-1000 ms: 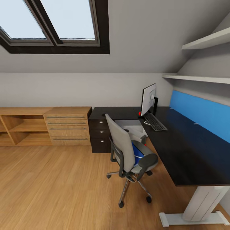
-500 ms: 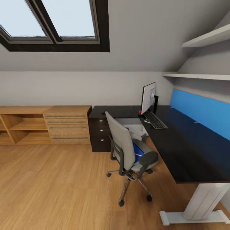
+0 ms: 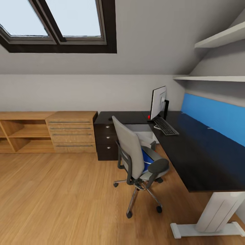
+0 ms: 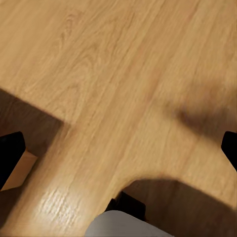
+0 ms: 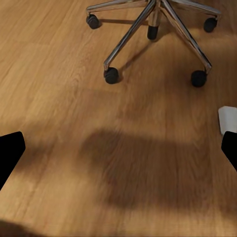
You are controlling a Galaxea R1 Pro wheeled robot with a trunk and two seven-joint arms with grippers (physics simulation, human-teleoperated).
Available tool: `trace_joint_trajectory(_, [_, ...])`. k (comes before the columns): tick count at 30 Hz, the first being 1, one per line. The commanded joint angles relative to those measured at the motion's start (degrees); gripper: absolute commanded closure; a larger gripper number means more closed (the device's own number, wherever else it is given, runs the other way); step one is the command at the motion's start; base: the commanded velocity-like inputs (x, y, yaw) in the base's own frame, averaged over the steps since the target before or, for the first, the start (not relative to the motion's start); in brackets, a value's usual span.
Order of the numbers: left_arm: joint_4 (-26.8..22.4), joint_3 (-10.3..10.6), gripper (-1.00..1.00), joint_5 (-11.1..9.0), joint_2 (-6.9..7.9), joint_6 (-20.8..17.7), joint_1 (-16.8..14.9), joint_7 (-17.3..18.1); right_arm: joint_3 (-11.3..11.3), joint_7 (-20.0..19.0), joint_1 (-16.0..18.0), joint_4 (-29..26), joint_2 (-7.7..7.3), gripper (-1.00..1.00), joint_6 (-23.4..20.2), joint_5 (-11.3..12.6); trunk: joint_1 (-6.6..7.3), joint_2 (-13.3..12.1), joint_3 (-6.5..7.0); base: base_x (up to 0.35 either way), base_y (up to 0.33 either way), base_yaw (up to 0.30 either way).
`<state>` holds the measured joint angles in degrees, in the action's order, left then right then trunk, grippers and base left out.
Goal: In the bedroom, organize the workspace by keeping the computer under the desk, ensuring the monitor is on the desk, placing the keyboard on the desk next to the monitor, placing the mouse on the desk next to the keyboard, moving the folder from the swivel chair onto the desk next to the mouse, stacking the notebook on top of the folder with the pen on top of the notebook, and positioning the swivel chair next to the desk.
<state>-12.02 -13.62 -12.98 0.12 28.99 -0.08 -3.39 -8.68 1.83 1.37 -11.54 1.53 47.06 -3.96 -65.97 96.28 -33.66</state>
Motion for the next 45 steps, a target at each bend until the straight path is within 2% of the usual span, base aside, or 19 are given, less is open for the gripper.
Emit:
trace_joint_trajectory(1, [-0.3, 0.4, -1.00, -0.4, -0.02, 0.2, 0.0, -0.2, 0.1, 0.2, 0.0, 0.0, 0.02, -1.00, 0.1, -0.4, -0.22, 0.4, -0.24, 0.000, 0.000, 0.000])
trace_joint_trajectory(5, [-5.0, 0.4, -1.00, -0.4, -0.07, -0.2, 0.0, -0.3, 0.1, 0.3, 0.1, -1.0, 0.18, -1.00, -0.2, 0.0, -1.10, 2.0, -0.96, 0.000, 0.000, 0.000])
trace_joint_trajectory(8, [-10.2, 0.4, -1.00, -0.4, -0.17, -3.1, 0.0, -0.4, 0.1, 1.0, 1.1, -4.2, 0.59, -1.00, -1.7, 0.6, -1.76, 3.2, -1.49, 0.000, 0.000, 0.000])
trace_joint_trajectory(12, [-21.1, 0.4, -1.00, -0.4, -0.41, -14.9, 0.0, -0.5, 0.1, 3.6, 4.4, -8.6, 0.88, -1.00, -9.7, 1.8, -2.64, 4.9, -2.21, 0.000, 0.000, 0.000])
trace_joint_trajectory(13, [-26.6, 0.5, -1.00, -0.4, -0.48, -21.7, 0.0, -0.6, 0.1, 4.8, 6.4, -9.6, 0.95, -1.00, -14.5, 2.1, -2.86, 5.3, -2.39, 0.000, 0.000, 0.000])
trace_joint_trajectory(19, [-41.1, 0.5, -1.00, -0.4, -0.60, -41.8, -0.3, -0.9, 0.1, 6.5, 15.2, -10.5, 1.05, -1.00, -26.8, 2.7, -4.18, 7.7, -3.47, 0.000, 0.000, 0.000])
trace_joint_trajectory(20, [-43.8, 0.6, -1.00, -0.4, -0.62, -46.6, -1.5, -0.9, 0.1, 6.8, 18.6, -10.1, 1.04, -1.00, -29.6, 3.1, -4.39, 8.1, -3.65, 0.000, 0.000, 0.000])
trace_joint_trajectory(21, [-44.8, 0.6, -1.00, -0.4, -0.64, -48.4, -2.5, -0.9, 0.2, 6.9, 20.3, -9.6, 1.05, -1.00, -30.8, 3.5, -4.61, 8.5, -3.83, 0.000, 0.000, 0.000])
trace_joint_trajectory(22, [-46.1, 0.6, -1.00, -0.4, -0.69, -51.2, -5.0, -1.0, 0.3, 7.1, 23.5, -8.3, 1.09, -1.00, -33.1, 4.9, -4.83, 8.9, -4.01, 0.000, 0.000, 0.000])
trace_joint_trajectory(24, [-46.6, 0.6, -1.00, -0.4, -0.80, -53.0, -7.7, -1.0, 0.4, 7.1, 26.6, -6.5, 1.24, -1.00, -35.2, 6.8, -5.27, 9.7, -4.37, 0.000, 0.000, 0.000])
trace_joint_trajectory(27, [-45.5, 0.6, -1.00, -0.4, -1.03, -55.2, -13.9, -0.9, 0.5, 7.3, 33.7, -2.3, 1.91, -1.00, -39.6, 10.6, -5.93, 10.9, -4.90, 0.000, 0.000, 0.000])
trace_joint_trajectory(28, [-45.6, 1.1, -1.00, 0.0, -1.69, -56.0, -17.5, -0.7, 0.6, 7.3, 37.8, -0.8, 2.50, -1.00, -41.9, 12.1, -6.15, 11.3, -5.08, 0.000, 0.000, 0.000])
trace_joint_trajectory(29, [-46.5, 1.8, -1.00, 0.3, -2.25, -56.3, -18.5, -0.7, 0.6, 7.3, 39.0, -0.6, 3.16, -1.00, -42.8, 12.5, -6.37, 11.7, -5.26, 0.000, 0.000, 0.000])
trace_joint_trajectory(30, [-47.7, 3.4, -1.00, 0.4, -2.78, -56.9, -19.1, -0.7, 0.6, 7.4, 39.8, -0.4, 3.93, -1.00, -43.5, 12.8, -6.59, 12.1, -5.44, 0.000, 0.000, 0.000])
trace_joint_trajectory(31, [-50.1, 8.4, -1.00, 0.6, -3.32, -58.8, -19.8, -0.7, 0.6, 8.0, 40.6, -0.4, 4.86, -1.00, -44.6, 13.0, -6.81, 12.5, -5.62, 0.000, 0.000, 0.000])
trace_joint_trajectory(32, [-51.1, 10.1, -1.00, 0.6, -3.37, -59.8, -19.9, -0.7, 0.7, 8.5, 40.9, -0.4, 5.09, -1.00, -45.2, 13.1, -7.03, 12.9, -5.80, 0.000, 0.000, 0.000])
trace_joint_trajectory(36, [-56.0, 12.6, -1.00, 0.7, -2.94, -63.7, -20.0, -0.7, 0.8, 10.1, 41.2, -0.6, 5.22, -1.00, -45.9, 13.2, -7.91, 14.5, -6.52, 0.000, 0.000, 0.000])
trace_joint_trajectory(43, [-63.6, 13.0, -1.00, 0.7, -1.59, -64.7, -16.3, -0.7, 0.8, 10.3, 41.2, -0.6, 4.87, -1.00, -44.7, 13.2, -9.45, 17.3, -7.78, 0.000, 0.000, 0.000])
trace_joint_trajectory(45, [-68.0, 12.8, -1.00, 0.7, -1.40, -64.8, -13.6, -0.7, 0.8, 10.4, 41.2, -0.6, 4.88, -1.00, -44.3, 13.3, -9.89, 18.1, -8.14, 0.000, 0.000, 0.000])
